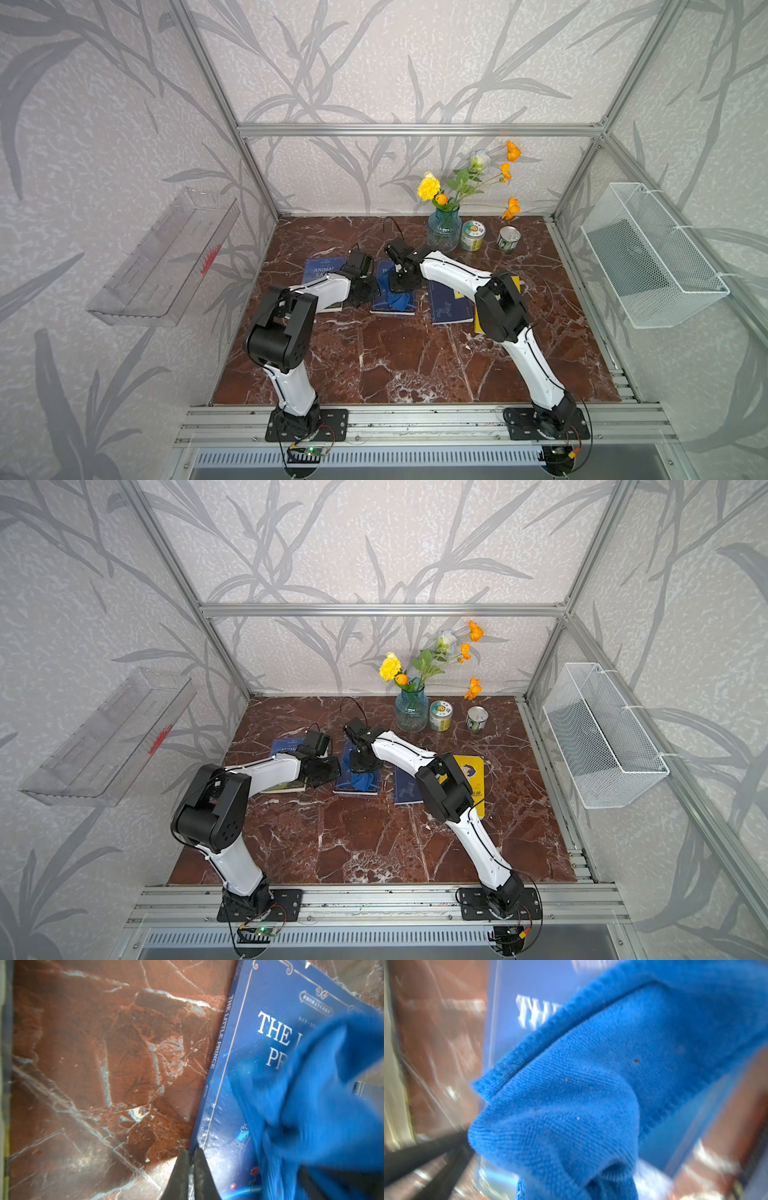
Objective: Wipe the cover of the book
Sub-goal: Wipe the dirt from the cover of the book.
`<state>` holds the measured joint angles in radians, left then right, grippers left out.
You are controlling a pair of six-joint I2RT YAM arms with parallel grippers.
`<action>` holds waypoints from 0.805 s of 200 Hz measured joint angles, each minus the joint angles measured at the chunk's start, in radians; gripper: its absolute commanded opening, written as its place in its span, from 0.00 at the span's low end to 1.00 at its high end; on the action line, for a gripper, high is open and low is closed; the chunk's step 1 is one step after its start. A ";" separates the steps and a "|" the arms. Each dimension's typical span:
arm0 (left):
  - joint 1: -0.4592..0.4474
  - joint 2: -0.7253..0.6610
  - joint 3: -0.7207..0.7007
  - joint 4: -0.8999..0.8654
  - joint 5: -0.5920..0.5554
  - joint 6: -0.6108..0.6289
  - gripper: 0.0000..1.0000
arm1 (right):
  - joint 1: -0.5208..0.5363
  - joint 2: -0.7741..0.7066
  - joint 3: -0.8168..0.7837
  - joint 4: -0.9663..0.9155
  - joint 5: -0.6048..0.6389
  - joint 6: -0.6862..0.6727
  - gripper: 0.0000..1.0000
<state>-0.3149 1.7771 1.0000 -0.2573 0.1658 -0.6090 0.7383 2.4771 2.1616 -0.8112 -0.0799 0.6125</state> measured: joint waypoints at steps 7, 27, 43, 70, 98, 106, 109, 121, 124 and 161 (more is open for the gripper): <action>0.000 0.000 0.000 0.000 0.000 0.000 0.09 | -0.008 0.048 0.085 -0.027 -0.005 0.001 0.12; 0.000 0.000 0.000 0.000 -0.001 0.000 0.09 | -0.025 0.207 0.376 -0.125 -0.011 0.001 0.12; 0.000 0.000 0.000 0.000 -0.001 0.000 0.09 | -0.029 0.291 0.530 -0.179 -0.021 0.003 0.12; 0.000 0.000 0.000 0.000 0.000 0.000 0.09 | -0.031 0.281 0.504 -0.168 -0.035 0.008 0.12; 0.000 0.000 0.000 0.000 0.000 0.000 0.09 | -0.021 0.134 0.230 -0.062 -0.026 0.000 0.12; 0.000 0.000 0.000 0.000 -0.001 0.000 0.09 | -0.014 0.080 0.134 -0.030 -0.023 -0.002 0.12; 0.000 0.000 0.000 0.000 -0.001 0.000 0.09 | -0.011 0.060 0.096 -0.015 -0.022 -0.003 0.12; 0.000 -0.001 0.000 0.000 -0.001 0.000 0.09 | 0.000 -0.024 -0.057 0.042 -0.018 -0.003 0.12; 0.000 -0.001 0.000 0.000 -0.001 0.000 0.09 | 0.003 -0.050 -0.100 0.056 -0.018 -0.003 0.12; 0.000 -0.001 0.000 0.000 -0.001 0.000 0.09 | 0.020 -0.223 -0.399 0.171 -0.030 0.007 0.12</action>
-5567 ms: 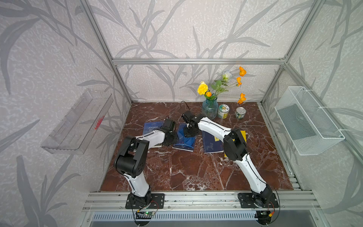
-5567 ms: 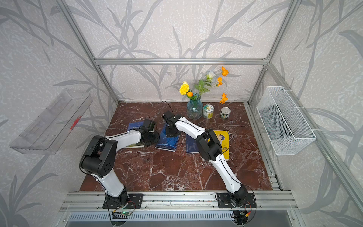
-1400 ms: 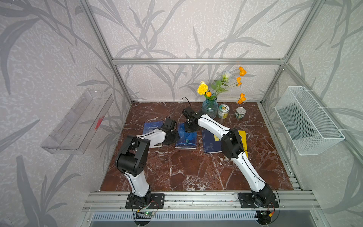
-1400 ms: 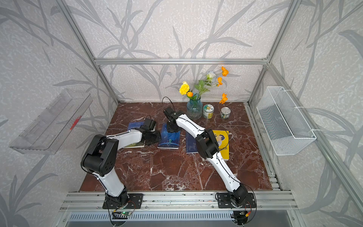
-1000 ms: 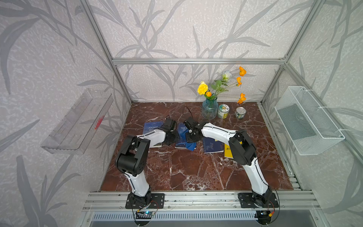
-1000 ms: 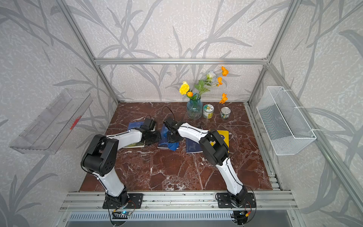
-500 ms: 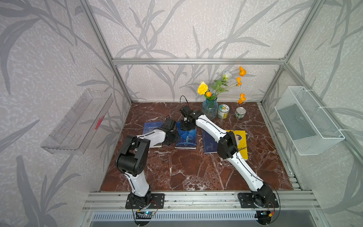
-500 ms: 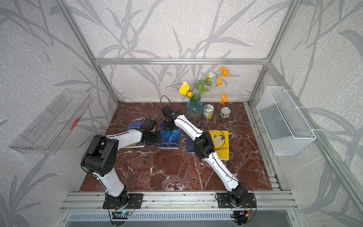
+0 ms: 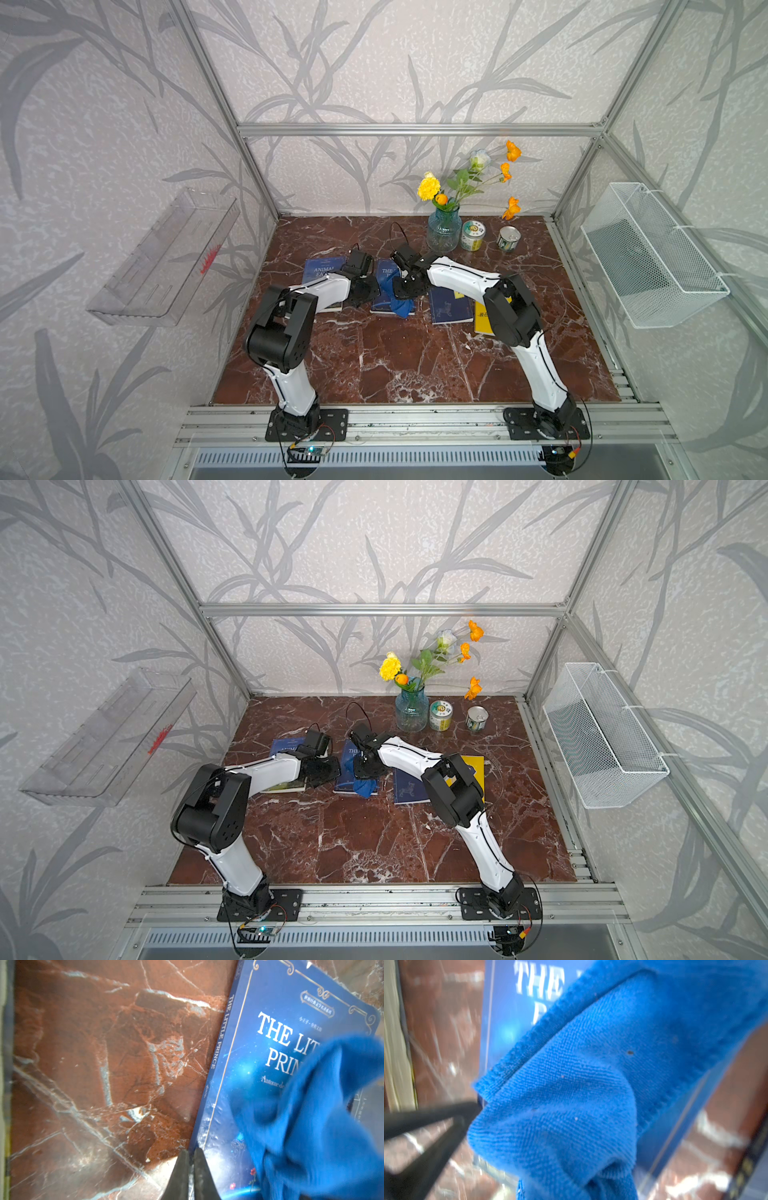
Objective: Wipe the cover of the book
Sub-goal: Wipe the dirt from the cover of the book.
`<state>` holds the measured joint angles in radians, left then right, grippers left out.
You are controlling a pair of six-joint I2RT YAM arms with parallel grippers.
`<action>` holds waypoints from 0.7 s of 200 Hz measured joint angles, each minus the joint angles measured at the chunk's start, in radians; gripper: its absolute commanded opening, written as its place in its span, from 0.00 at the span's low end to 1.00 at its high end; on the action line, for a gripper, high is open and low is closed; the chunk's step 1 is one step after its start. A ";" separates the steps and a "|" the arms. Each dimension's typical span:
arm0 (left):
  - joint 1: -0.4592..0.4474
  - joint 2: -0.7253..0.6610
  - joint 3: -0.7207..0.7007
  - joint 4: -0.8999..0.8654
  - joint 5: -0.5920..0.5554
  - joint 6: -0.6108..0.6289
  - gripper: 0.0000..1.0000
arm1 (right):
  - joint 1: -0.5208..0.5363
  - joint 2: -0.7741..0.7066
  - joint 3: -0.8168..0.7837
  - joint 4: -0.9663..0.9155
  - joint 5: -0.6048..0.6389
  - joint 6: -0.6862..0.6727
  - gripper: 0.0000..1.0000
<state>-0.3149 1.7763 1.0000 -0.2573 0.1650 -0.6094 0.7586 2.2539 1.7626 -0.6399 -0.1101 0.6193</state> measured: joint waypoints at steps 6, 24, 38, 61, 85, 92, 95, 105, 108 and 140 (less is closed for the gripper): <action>0.000 0.000 0.000 0.000 0.000 0.000 0.09 | 0.000 -0.001 -0.002 0.003 -0.002 0.001 0.12; 0.000 0.000 0.000 0.000 0.000 0.000 0.09 | -0.005 0.034 0.064 -0.034 -0.013 0.002 0.12; 0.000 0.000 0.000 0.000 0.000 0.000 0.09 | -0.013 0.101 0.180 -0.084 -0.024 0.005 0.11; 0.000 0.000 0.000 0.000 0.000 0.000 0.09 | -0.026 0.243 0.426 -0.142 -0.037 0.024 0.11; 0.000 0.000 0.000 0.000 -0.002 0.000 0.09 | -0.032 0.383 0.670 -0.205 -0.040 0.045 0.10; 0.000 -0.001 0.000 0.000 -0.002 0.000 0.09 | -0.032 0.409 0.716 -0.220 -0.041 0.048 0.10; 0.000 -0.001 0.000 0.000 -0.001 0.000 0.09 | -0.032 0.417 0.731 -0.224 -0.042 0.050 0.10; 0.000 -0.001 0.000 0.000 -0.001 0.000 0.09 | -0.032 0.429 0.755 -0.241 -0.043 0.051 0.10; 0.000 -0.001 0.000 0.000 -0.001 0.000 0.09 | -0.031 0.429 0.752 -0.246 -0.043 0.050 0.10; 0.000 -0.001 0.000 0.000 -0.001 0.000 0.09 | -0.018 0.290 0.484 -0.117 -0.028 0.046 0.10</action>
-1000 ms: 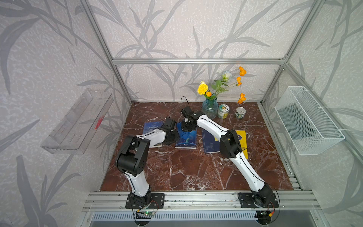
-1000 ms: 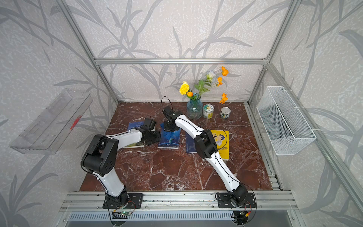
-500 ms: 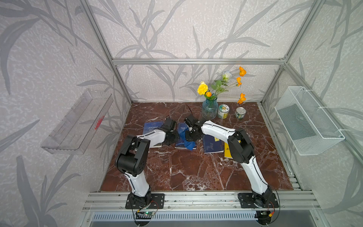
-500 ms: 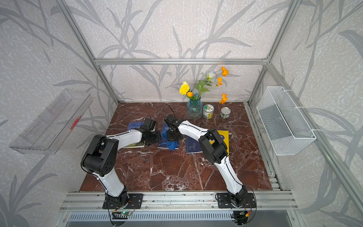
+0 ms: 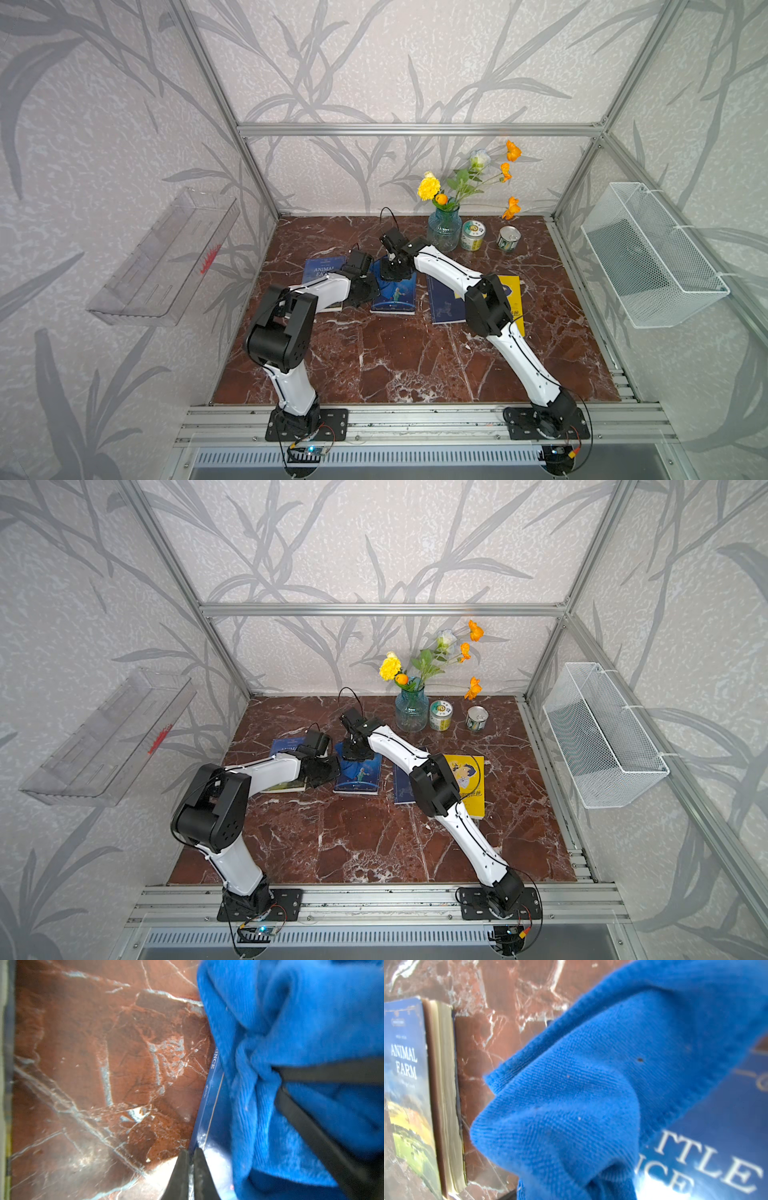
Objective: Wipe the cover of the book
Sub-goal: Wipe the dirt from the cover of the book.
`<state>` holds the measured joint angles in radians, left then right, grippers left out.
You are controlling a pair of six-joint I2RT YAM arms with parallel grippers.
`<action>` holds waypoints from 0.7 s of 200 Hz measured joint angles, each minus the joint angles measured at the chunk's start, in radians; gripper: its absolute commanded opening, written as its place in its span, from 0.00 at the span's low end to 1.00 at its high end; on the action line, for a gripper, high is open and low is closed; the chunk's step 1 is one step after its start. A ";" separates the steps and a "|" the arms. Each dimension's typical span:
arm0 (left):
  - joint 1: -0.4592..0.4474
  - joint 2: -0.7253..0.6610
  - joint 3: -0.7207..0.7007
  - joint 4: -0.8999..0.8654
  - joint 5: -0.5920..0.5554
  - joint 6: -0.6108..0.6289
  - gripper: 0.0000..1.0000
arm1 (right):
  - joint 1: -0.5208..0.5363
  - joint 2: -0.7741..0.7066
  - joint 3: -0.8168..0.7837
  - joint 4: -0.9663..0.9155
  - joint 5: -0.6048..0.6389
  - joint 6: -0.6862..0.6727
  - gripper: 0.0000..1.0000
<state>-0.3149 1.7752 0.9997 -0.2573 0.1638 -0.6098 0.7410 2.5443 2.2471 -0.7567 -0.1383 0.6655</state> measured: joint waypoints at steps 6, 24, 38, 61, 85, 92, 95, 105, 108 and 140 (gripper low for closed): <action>0.000 0.000 0.000 0.000 0.000 0.000 0.09 | 0.004 -0.046 -0.085 0.037 0.000 0.002 0.10; 0.000 0.000 0.000 0.000 -0.001 0.000 0.09 | 0.019 -0.188 -0.347 0.159 -0.010 0.017 0.10; 0.000 0.000 0.000 0.000 0.000 0.000 0.09 | 0.028 -0.277 -0.507 0.242 -0.029 0.035 0.10; 0.000 0.000 0.000 0.000 0.000 0.000 0.09 | 0.030 -0.319 -0.592 0.312 -0.051 0.058 0.10; 0.000 0.000 0.000 0.000 0.000 0.000 0.09 | 0.024 -0.286 -0.538 0.302 -0.084 0.080 0.10; 0.000 0.000 0.000 0.000 0.000 0.000 0.09 | 0.024 -0.267 -0.513 0.304 -0.098 0.092 0.10; 0.000 0.000 0.000 0.000 -0.001 0.000 0.09 | 0.024 -0.259 -0.503 0.305 -0.106 0.096 0.10; 0.000 0.000 0.000 0.000 -0.001 0.000 0.09 | 0.024 -0.234 -0.477 0.319 -0.133 0.114 0.10; 0.000 0.000 0.000 0.000 -0.001 0.000 0.09 | 0.024 -0.228 -0.472 0.327 -0.140 0.122 0.10; 0.000 0.000 0.000 0.000 -0.002 0.000 0.09 | 0.019 -0.214 -0.482 0.397 -0.189 0.179 0.10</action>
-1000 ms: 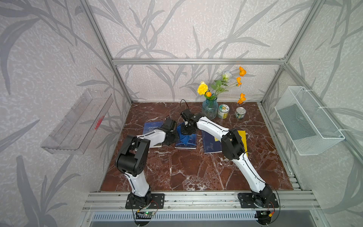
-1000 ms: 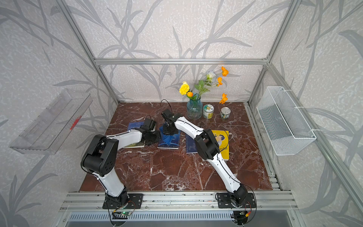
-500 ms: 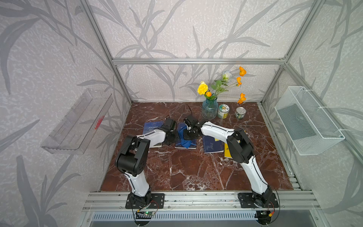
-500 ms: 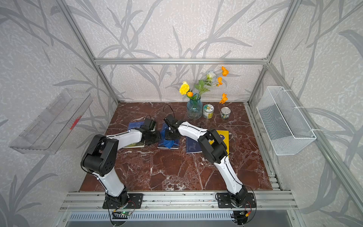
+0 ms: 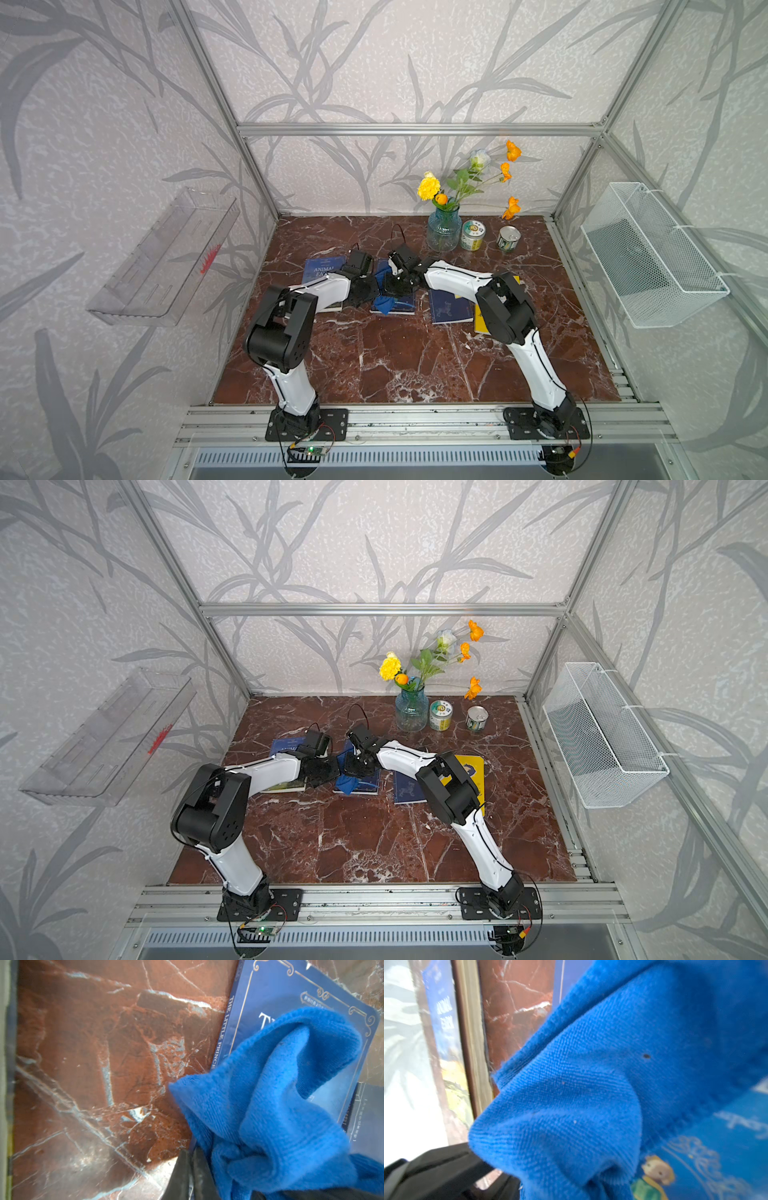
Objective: Wipe the cover of the book
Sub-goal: Wipe the dirt from the cover of the book.
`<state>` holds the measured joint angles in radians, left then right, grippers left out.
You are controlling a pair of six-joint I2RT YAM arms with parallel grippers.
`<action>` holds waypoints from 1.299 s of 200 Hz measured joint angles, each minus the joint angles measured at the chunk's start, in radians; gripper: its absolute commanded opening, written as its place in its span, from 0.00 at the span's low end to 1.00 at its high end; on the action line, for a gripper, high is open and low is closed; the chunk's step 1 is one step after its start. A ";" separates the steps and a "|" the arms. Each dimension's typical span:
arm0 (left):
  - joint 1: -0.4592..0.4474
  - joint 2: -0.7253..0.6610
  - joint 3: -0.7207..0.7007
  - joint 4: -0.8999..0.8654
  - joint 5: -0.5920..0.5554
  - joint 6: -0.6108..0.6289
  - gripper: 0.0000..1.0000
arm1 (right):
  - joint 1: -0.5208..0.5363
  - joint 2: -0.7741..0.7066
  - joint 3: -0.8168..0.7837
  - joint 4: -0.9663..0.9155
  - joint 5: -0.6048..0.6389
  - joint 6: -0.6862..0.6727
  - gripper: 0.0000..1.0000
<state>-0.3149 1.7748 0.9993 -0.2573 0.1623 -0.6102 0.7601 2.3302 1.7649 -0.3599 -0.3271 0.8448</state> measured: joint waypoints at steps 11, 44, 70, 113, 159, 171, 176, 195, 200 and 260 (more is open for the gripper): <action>0.000 0.000 0.000 0.000 0.000 0.000 0.09 | -0.004 -0.010 -0.032 0.031 -0.009 0.011 0.10; -0.001 0.000 0.000 -0.001 0.005 0.000 0.09 | -0.029 -0.080 -0.195 0.186 -0.026 0.032 0.10; -0.008 0.002 0.000 0.001 0.013 0.000 0.08 | -0.075 -0.168 -0.328 0.223 -0.040 0.034 0.10; -0.010 0.002 0.000 0.001 0.013 0.000 0.09 | -0.104 -0.193 -0.346 0.182 -0.027 0.020 0.10; -0.010 0.002 0.000 0.001 0.012 0.000 0.08 | -0.019 -0.074 -0.127 0.076 0.068 0.014 0.10; -0.010 0.002 0.000 0.000 0.012 0.000 0.08 | -0.003 -0.058 -0.110 0.079 0.086 0.015 0.10; -0.010 0.002 0.000 0.000 0.012 0.000 0.08 | -0.002 -0.058 -0.112 0.080 0.094 0.015 0.10; -0.010 0.002 0.000 0.001 0.012 0.000 0.08 | -0.010 -0.077 -0.152 0.115 0.100 0.014 0.10; -0.010 0.002 0.000 0.001 0.012 0.000 0.08 | -0.014 -0.087 -0.172 0.128 0.098 0.014 0.10; -0.010 0.002 0.000 0.001 0.014 0.000 0.08 | -0.081 -0.220 -0.333 0.094 0.145 -0.008 0.10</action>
<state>-0.3248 1.7771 0.9997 -0.2562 0.1761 -0.6102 0.6788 2.1105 1.4322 -0.2661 -0.1822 0.8368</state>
